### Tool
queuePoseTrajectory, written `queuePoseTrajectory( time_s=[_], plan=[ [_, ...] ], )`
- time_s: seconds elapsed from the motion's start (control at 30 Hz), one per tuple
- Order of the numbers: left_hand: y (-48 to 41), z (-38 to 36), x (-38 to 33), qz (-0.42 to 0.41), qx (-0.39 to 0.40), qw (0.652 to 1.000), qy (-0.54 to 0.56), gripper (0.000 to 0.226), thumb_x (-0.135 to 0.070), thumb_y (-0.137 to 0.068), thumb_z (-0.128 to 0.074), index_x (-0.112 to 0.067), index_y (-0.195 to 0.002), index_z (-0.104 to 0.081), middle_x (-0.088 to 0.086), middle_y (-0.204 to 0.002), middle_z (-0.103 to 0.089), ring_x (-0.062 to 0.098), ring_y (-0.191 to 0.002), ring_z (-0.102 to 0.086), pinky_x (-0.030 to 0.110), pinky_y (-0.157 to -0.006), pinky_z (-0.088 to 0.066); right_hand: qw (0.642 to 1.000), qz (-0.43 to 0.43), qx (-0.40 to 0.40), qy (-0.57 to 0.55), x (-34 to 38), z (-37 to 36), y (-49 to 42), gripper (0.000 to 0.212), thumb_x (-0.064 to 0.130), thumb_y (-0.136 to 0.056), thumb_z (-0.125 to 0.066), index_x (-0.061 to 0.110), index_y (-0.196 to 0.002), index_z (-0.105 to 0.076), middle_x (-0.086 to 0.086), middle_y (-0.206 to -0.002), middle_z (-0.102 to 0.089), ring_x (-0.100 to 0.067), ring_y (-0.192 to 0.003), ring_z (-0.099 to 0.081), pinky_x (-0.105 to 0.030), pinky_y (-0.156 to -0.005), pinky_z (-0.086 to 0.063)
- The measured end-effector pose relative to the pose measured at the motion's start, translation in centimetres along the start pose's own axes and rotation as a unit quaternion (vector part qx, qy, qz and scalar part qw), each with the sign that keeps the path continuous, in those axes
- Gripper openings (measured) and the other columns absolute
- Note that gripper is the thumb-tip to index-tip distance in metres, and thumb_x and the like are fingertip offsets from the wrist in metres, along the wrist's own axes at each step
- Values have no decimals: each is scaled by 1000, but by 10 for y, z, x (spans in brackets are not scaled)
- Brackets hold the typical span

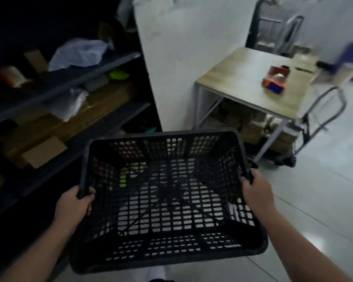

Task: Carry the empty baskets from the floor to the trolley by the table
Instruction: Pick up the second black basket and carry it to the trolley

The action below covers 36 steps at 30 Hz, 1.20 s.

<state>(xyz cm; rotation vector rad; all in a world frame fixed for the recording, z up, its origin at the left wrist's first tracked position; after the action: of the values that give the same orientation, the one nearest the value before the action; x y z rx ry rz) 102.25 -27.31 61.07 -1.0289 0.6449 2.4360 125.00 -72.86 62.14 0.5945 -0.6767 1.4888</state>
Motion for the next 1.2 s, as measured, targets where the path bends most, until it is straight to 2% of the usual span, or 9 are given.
queuePoseTrajectory(
  time_s=[0.07,0.23,0.4,0.5,0.67,0.83,0.93,1.0,1.2],
  plan=[
    [-29,-36,-39,-44,39,998,-9,11,-8,-89,-65,-17,-85,-69,15,-60,-65,33,-53,-62,37,-53,-50,999,-29,-43,2,-18,20,-9,8,11,-89,-56,17,-84,-53,2,-70,-54,-21,-65,-48,-32,-56,-31],
    [-79,-124,-129,-132,119,984,-33,10,-3,-88,-65,-13,-87,-68,10,-56,-62,23,-44,-58,29,-45,-45,987,-88,-131,8,-59,57,-31,2,12,-89,-56,13,-87,-56,-7,-78,-60,-28,-72,-53,-34,-62,-39],
    [-106,-212,-211,-165,186,967,-57,9,2,-88,-63,-6,-90,-67,11,-55,-59,26,-47,-55,34,-51,-46,973,-150,-174,-15,-104,75,-64,7,11,-88,-56,15,-93,-58,-5,-83,-61,-28,-76,-56,-35,-65,-42],
    [-121,-275,-258,-186,201,958,-82,11,2,-86,-64,-9,-85,-67,10,-54,-60,23,-43,-55,30,-48,-46,963,-193,-186,-28,-140,78,-102,9,12,-88,-55,12,-96,-59,-9,-87,-64,-30,-80,-58,-38,-67,-46],
    [-151,-397,-305,-160,230,955,-94,9,1,-88,-63,-7,-91,-67,15,-69,-64,26,-56,-58,35,-56,-51,951,-247,-182,-44,-211,63,-179,7,13,-89,-54,12,-95,-58,-9,-87,-63,-31,-80,-57,-38,-67,-46],
    [-202,-531,-310,-114,235,960,-100,13,5,-90,-59,-5,-95,-66,15,-71,-62,24,-56,-53,22,-41,-45,945,-278,-168,-42,-290,27,-265,5,12,-91,-53,14,-92,-58,-6,-85,-61,-27,-77,-57,-37,-65,-47],
    [-246,-614,-290,-97,242,959,-111,14,5,-90,-59,-6,-94,-67,16,-72,-63,26,-59,-55,29,-52,-46,939,-296,-168,-39,-344,-11,-309,7,13,-92,-53,18,-88,-55,-3,-83,-59,-24,-73,-56,-32,-58,-39],
    [-279,-669,-274,-91,246,957,-122,14,4,-90,-59,-7,-94,-66,15,-72,-63,26,-60,-55,31,-56,-44,935,-311,-164,-39,-381,-42,-335,9,13,-92,-52,21,-88,-53,-2,-84,-58,-22,-74,-56,-31,-58,-38],
    [-370,-801,-219,-95,240,955,-147,13,4,-86,-64,-8,-90,-68,12,-63,-62,26,-52,-55,30,-52,-46,929,-338,-150,-24,-470,-130,-391,5,11,-91,-55,16,-91,-56,-6,-87,-60,-27,-78,-56,-32,-62,-37]
  ],
)
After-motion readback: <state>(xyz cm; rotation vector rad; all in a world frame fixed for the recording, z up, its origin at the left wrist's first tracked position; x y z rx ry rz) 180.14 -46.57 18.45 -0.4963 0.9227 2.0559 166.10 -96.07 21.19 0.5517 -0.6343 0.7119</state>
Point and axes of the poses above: each hand's wrist, its own y-axis away from the middle knuckle, its own z-axis out of the back of the hand, x = y × z, the point moved 4 cm from there along -y, towards the middle knuckle
